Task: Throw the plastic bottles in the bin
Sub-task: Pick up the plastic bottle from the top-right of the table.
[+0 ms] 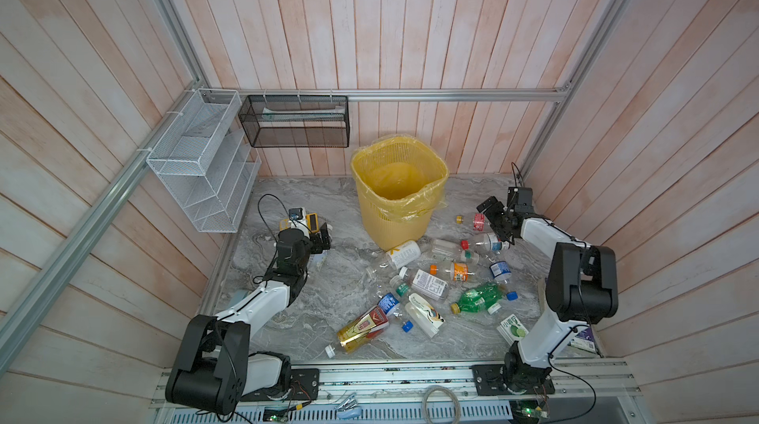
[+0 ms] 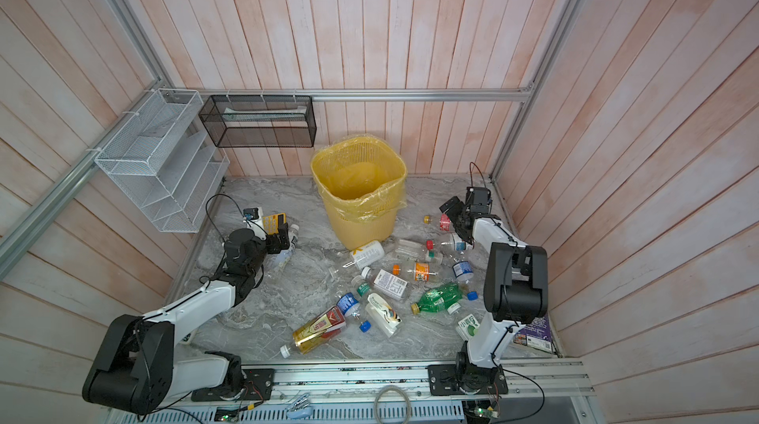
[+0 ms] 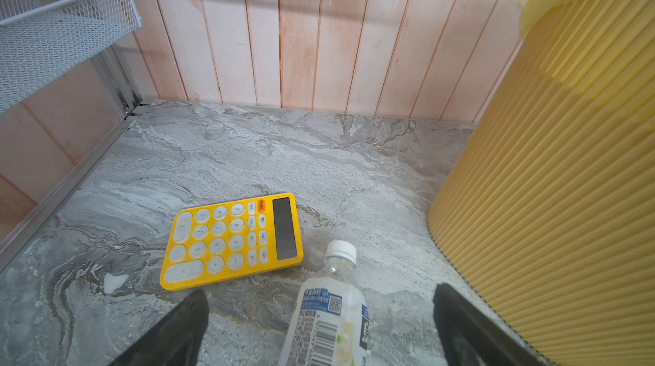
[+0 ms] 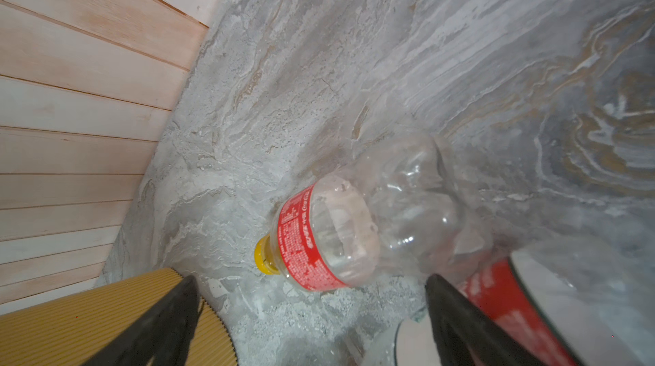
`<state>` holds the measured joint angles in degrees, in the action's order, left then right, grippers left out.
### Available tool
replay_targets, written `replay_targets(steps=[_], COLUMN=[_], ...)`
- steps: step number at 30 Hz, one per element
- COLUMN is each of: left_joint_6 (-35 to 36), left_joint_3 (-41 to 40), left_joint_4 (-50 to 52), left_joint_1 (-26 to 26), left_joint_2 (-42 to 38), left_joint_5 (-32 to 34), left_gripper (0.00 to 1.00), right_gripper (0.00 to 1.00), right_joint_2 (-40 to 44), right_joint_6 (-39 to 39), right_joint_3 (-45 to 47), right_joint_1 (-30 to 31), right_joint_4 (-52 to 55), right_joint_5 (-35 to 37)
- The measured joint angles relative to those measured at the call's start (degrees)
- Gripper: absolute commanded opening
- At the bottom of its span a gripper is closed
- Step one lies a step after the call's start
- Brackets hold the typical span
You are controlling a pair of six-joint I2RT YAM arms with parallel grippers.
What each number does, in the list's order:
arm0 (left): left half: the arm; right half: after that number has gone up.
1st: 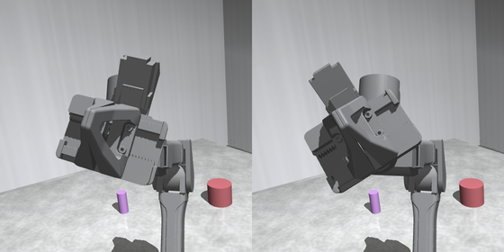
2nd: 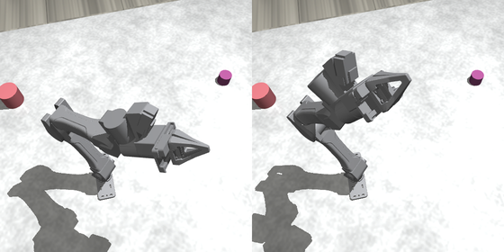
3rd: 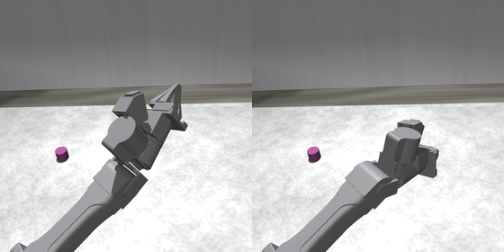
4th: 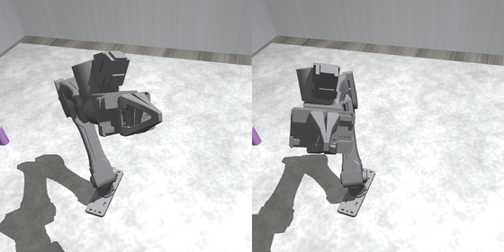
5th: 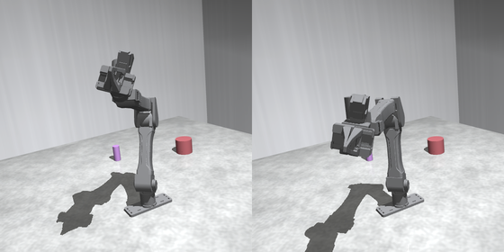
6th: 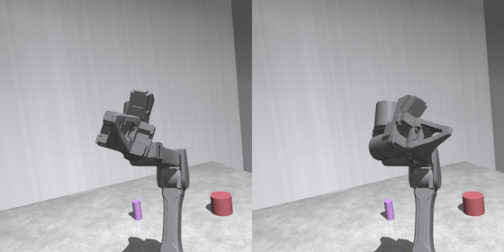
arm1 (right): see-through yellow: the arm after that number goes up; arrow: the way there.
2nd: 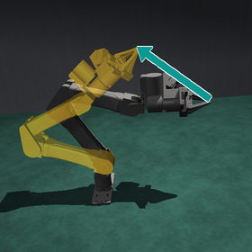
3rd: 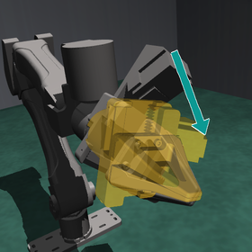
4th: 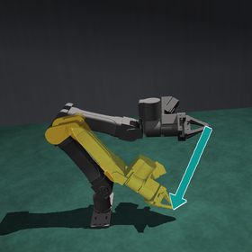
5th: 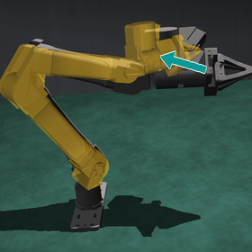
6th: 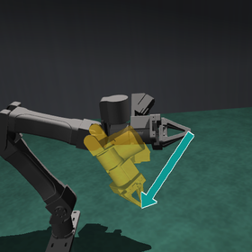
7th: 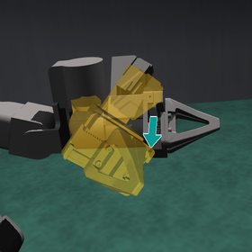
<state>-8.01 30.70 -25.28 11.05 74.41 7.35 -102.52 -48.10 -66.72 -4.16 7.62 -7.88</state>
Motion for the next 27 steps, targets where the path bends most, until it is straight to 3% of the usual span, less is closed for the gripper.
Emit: replay_targets(steps=[8, 13, 20, 27], left_joint_6=[-0.17, -0.17, -0.17, -0.17], left_joint_3=[0.00, 0.00, 0.00, 0.00], left_joint_4=[0.00, 0.00, 0.02, 0.02], left_joint_1=[0.02, 0.02, 0.02, 0.02], left_joint_2=[0.04, 0.04, 0.04, 0.04], left_joint_5=[0.02, 0.02, 0.02, 0.04], left_gripper=[1.00, 1.00, 1.00, 1.00], right_gripper=[1.00, 0.95, 0.82, 0.61], right_joint_2=[-5.18, -9.03, -14.84, -17.66], right_joint_6=[0.11, 1.33, 5.66, 10.62], right_joint_3=[-4.20, -9.40, -15.26, -16.81], right_joint_1=[0.00, 0.00, 0.24, 1.99], right_joint_4=[0.07, 0.50, 2.56, 5.66], right_joint_5=[0.31, 1.57, 3.23, 4.22])
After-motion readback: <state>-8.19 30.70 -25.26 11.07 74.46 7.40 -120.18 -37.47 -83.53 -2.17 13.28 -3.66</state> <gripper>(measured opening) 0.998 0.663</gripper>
